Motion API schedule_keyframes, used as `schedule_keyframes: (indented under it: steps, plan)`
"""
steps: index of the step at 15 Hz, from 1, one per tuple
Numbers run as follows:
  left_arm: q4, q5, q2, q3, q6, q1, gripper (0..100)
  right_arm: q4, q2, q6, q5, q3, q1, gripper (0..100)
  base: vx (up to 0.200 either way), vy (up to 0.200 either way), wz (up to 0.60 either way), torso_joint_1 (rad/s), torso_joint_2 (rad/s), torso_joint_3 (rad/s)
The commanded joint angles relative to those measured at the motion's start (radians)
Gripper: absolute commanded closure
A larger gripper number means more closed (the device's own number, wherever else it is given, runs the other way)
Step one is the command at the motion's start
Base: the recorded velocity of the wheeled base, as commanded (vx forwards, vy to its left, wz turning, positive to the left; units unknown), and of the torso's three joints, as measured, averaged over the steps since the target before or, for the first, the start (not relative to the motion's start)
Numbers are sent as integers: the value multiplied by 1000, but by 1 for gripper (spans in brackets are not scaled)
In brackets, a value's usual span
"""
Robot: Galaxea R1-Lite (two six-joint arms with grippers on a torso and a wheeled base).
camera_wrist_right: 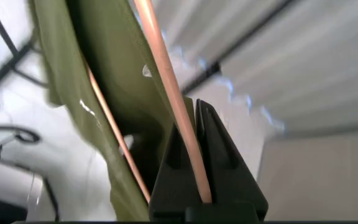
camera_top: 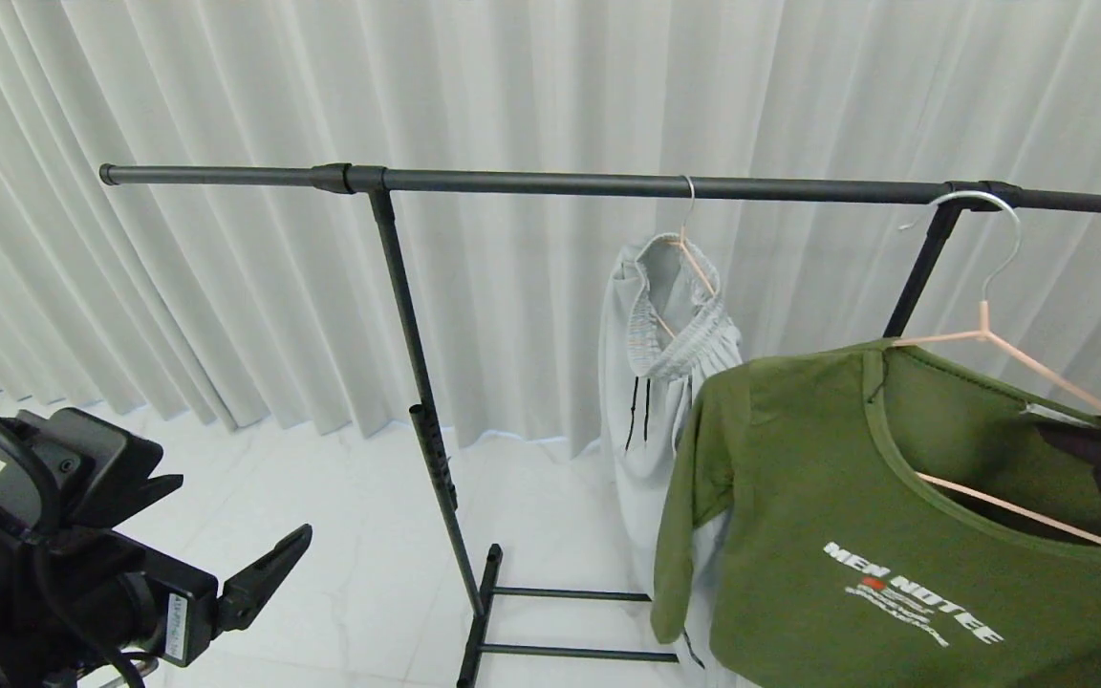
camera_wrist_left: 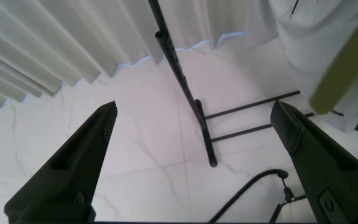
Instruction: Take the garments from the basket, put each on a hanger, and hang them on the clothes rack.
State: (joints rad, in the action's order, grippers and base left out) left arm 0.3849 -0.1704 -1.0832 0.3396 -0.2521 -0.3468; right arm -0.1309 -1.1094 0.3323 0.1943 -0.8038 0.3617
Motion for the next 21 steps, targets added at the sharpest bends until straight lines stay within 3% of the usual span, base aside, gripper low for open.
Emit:
schedule_keyframes:
  steps: [1, 5, 8, 16, 21]
  plan:
    - [0, 0, -7, -2, -1, 0, 0, -92, 102, -1, 2, 8, -89, 100, 0, 0, 0, 0, 0, 0]
    - [2, -1, -20, -1, -1, 0, 0, -271, 214, -3, 1, 8, -285, 100, 0, 0, 0, 0, 0, 0]
    - [2, 0, -34, 1, -4, -1, 0, -296, 230, -7, -3, 8, -405, 100, 0, 0, 0, 0, 0, 0]
    - [3, -3, -32, -2, -26, -1, 0, -286, 217, -180, -6, 3, -357, 100, 0, 0, 0, 0, 0, 0]
    - [3, -1, -26, -11, -26, -26, 0, -227, 167, -194, -4, 5, -334, 100, 160, 0, 0, -3, 0, 1]
